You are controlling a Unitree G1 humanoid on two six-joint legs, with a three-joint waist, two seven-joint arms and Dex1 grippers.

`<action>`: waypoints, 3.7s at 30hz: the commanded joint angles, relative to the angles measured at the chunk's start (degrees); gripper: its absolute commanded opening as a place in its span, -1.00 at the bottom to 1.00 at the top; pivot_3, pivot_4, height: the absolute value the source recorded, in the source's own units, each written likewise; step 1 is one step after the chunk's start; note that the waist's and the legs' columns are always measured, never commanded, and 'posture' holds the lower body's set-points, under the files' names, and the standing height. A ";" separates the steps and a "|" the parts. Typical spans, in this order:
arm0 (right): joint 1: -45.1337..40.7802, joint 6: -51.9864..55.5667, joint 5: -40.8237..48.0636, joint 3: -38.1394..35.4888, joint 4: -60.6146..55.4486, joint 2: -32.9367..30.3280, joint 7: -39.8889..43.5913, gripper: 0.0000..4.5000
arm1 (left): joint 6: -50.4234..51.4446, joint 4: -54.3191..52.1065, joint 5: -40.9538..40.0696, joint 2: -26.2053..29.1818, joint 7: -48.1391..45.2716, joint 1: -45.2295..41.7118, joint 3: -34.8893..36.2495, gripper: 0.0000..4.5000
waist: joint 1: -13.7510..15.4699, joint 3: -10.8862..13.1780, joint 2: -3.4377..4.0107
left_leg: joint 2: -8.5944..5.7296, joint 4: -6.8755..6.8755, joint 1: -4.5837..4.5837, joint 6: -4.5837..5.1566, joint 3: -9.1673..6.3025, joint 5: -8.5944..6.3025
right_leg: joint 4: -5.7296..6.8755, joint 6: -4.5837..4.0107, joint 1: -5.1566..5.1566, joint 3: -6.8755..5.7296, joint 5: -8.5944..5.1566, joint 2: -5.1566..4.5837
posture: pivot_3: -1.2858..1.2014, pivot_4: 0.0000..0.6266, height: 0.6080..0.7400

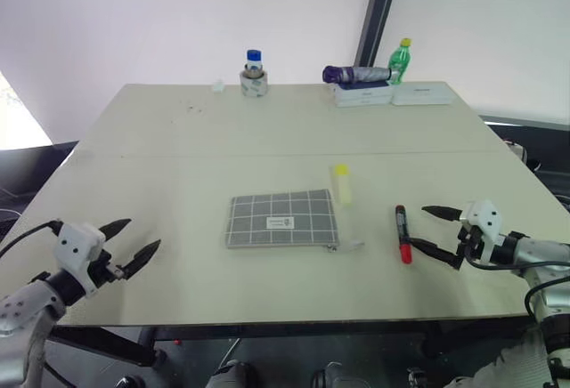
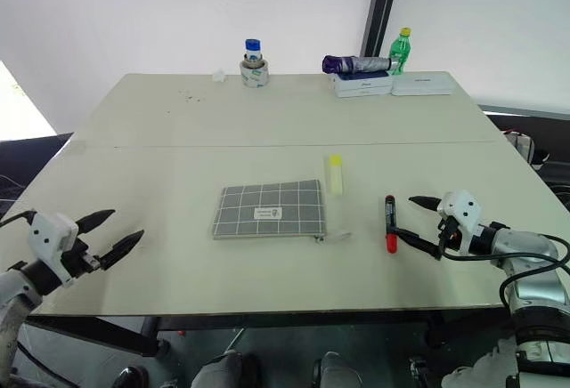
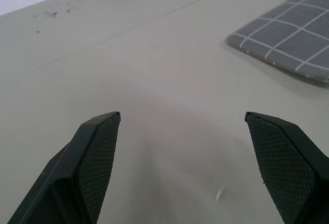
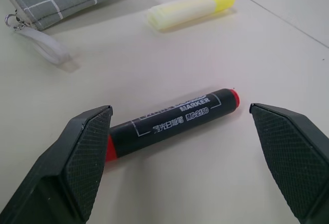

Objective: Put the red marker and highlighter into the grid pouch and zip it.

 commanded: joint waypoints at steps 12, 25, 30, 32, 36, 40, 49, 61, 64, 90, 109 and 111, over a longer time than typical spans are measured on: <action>-0.37 0.11 1.07 -1.74 -1.92 -1.10 -0.72 0.97 | -6.86 3.06 2.92 1.78 0.57 -1.91 1.03 0.82 | -0.05 0.00 0.00 | 0.00 0.00 0.00 0.00 0.01 0.00 | 0.00 0.01 -0.01 -0.03 0.01 0.01 | 0.03 -0.52 1.00; -2.70 0.11 0.75 -0.72 -2.75 -0.08 -1.22 0.97 | -9.26 3.55 4.09 2.67 1.04 -1.22 1.04 0.82 | -0.04 0.00 0.00 | 0.00 -0.01 0.00 0.00 0.01 0.00 | 0.00 0.01 -0.02 -0.03 0.01 0.00 | 0.03 -0.52 1.00; -2.43 0.57 0.97 -0.56 -3.29 0.21 -1.18 0.97 | -10.79 4.31 6.16 3.06 2.42 -1.48 0.64 0.82 | -0.05 0.00 0.00 | 0.00 -0.01 0.00 0.00 0.01 0.00 | 0.00 0.01 -0.02 -0.02 0.01 0.00 | 0.03 -0.52 1.00; -2.25 0.93 1.16 -0.53 -3.69 0.37 -1.14 0.97 | -12.98 5.30 8.16 3.53 2.97 -1.93 0.21 0.82 | -0.05 0.00 0.00 | 0.00 -0.01 0.00 0.00 0.01 0.00 | 0.00 0.01 -0.02 -0.03 0.01 0.00 | 0.03 -0.52 1.00; -2.20 1.61 1.34 -0.26 -4.67 1.02 -1.30 0.97 | -16.19 7.35 10.51 4.86 2.52 -3.05 -1.10 0.82 | -0.04 0.00 0.00 | 0.00 -0.01 0.00 0.00 0.01 0.00 | 0.00 0.00 -0.03 -0.03 0.00 0.00 | 0.03 -0.52 1.00; -2.20 3.13 1.84 0.06 -6.24 2.11 -1.23 0.87 | -19.02 9.03 11.84 5.53 2.21 -4.27 -2.73 0.82 | 0.00 0.01 0.01 | 0.00 -0.04 0.00 0.00 0.02 0.00 | 0.00 0.00 -0.05 -0.02 0.00 -0.02 | 0.03 -0.52 1.00; -5.59 6.22 -1.56 7.77 -14.08 12.77 -8.31 -0.96 | -37.26 21.16 24.32 6.45 4.74 -16.21 -13.53 0.82 | -0.06 0.00 0.02 | 0.00 -0.08 -0.01 -0.02 0.05 0.02 | 0.00 0.02 -0.08 -0.03 0.02 0.01 | 0.03 -0.52 1.00; -13.39 -2.23 -15.55 15.13 -4.28 17.87 -22.06 -0.96 | -62.88 41.44 41.94 8.39 13.18 -31.59 -27.87 0.82 | -0.06 0.01 0.02 | -0.02 -0.09 -0.06 -0.31 0.28 0.21 | 0.00 0.04 -0.17 0.01 0.03 0.22 | 0.03 -0.52 1.00; -14.48 -3.95 -18.19 16.79 -3.18 18.26 -23.88 -0.96 | -66.95 44.22 45.69 8.77 16.05 -34.36 -30.38 0.82 | -0.06 0.01 0.02 | 0.00 -0.10 -0.07 -0.31 0.28 0.22 | 0.01 0.04 -0.19 0.01 0.03 0.25 | 0.03 -0.52 1.00; -18.67 -9.01 -24.06 21.07 1.81 20.20 -28.26 -0.96 | -73.89 51.36 57.57 5.84 28.23 -41.52 -44.34 0.82 | 0.23 -0.03 0.09 | -0.01 -0.02 -0.03 -0.32 0.37 0.23 | 0.07 0.07 -0.14 0.05 0.02 0.25 | 0.03 -0.52 1.00; -20.19 -9.83 -24.45 21.84 3.74 20.54 -28.31 -1.00 | -75.91 48.20 52.83 6.30 26.47 -40.06 -46.07 -0.98 | 0.07 -0.15 0.28 | 0.00 0.02 -0.01 -0.31 0.41 0.23 | 0.10 0.08 -0.13 0.11 0.01 0.27 | 0.03 -0.52 1.00; -20.23 -9.88 -24.52 21.84 3.70 20.50 -28.37 -1.00 | -75.80 48.23 52.20 6.37 26.09 -39.96 -46.20 -0.98 | 0.05 -0.15 0.29 | 0.01 0.02 -0.01 -0.31 0.41 0.23 | 0.10 0.08 -0.14 0.10 0.01 0.29 | 0.03 -0.52 1.00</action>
